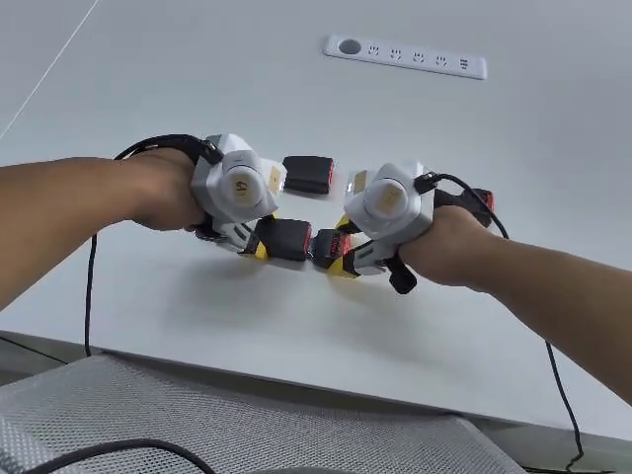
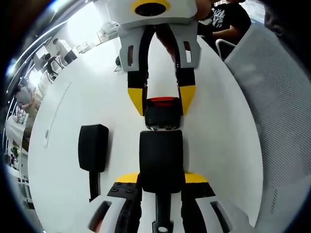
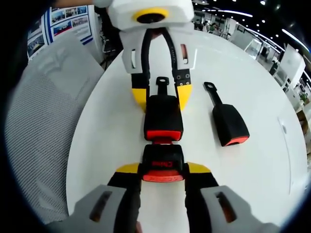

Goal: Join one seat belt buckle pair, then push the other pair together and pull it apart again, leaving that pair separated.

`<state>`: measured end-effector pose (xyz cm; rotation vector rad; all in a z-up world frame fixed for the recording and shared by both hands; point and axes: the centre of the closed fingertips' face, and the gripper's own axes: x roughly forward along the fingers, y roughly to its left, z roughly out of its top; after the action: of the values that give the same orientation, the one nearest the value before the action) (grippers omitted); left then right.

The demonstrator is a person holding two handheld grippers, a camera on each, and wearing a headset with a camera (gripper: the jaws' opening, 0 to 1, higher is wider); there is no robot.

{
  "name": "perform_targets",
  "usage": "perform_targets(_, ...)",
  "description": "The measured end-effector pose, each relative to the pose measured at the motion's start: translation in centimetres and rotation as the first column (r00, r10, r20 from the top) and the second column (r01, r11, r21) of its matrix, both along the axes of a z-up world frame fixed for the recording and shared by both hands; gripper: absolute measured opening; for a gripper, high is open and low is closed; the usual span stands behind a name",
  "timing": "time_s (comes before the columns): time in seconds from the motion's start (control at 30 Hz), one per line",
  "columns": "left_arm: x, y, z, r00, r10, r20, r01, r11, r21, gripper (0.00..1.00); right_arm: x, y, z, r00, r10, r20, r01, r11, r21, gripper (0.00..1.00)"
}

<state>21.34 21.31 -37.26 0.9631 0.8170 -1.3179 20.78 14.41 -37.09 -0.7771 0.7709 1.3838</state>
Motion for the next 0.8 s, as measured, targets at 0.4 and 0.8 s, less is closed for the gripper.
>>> perform_targets(0.4,0.0,-0.1,0.2,1.000,0.024,0.017,-0.024,0.999,0.036,0.33,-0.1,0.0,0.1,1.000,-0.012,0.008,0.012,1.000,0.008,0.35)
perform_targets(0.8,0.8,0.0,4.1,0.998,0.016,0.064,-0.016,1.000,-0.011,0.31,-0.2,0.0,3.3,0.999,0.032,0.026,-0.034,0.998,0.048,0.38)
